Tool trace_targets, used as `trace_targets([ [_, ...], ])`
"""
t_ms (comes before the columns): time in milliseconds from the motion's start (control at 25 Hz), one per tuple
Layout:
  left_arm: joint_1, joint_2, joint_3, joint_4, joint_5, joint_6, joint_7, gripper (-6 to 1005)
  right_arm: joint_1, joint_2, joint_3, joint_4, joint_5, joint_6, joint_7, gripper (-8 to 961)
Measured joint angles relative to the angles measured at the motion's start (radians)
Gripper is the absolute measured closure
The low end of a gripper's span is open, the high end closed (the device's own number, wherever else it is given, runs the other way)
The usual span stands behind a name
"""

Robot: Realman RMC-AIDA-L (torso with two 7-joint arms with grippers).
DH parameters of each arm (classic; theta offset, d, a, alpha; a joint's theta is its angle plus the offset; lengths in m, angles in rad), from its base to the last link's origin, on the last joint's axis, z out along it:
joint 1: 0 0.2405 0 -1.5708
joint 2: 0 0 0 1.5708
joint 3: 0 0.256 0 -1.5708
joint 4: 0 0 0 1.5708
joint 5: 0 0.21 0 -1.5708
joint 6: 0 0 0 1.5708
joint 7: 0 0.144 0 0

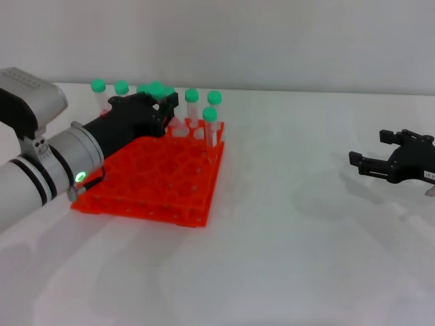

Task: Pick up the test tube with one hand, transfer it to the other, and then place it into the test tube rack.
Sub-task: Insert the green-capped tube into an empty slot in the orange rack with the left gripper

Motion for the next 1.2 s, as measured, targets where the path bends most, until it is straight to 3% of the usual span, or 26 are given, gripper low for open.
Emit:
trace_targets([
  [400,0.042,0.000,0.033,0.044,-0.001,0.046,-0.051,707,0.005,0.001,0.000,0.000,0.000,-0.008,-0.007,94],
  [1200,0.041,0.002,0.033,0.032,-0.001,0.009,-0.044,691,0.011,0.002,0.000,0.012,0.000,-0.016,-0.008,94],
])
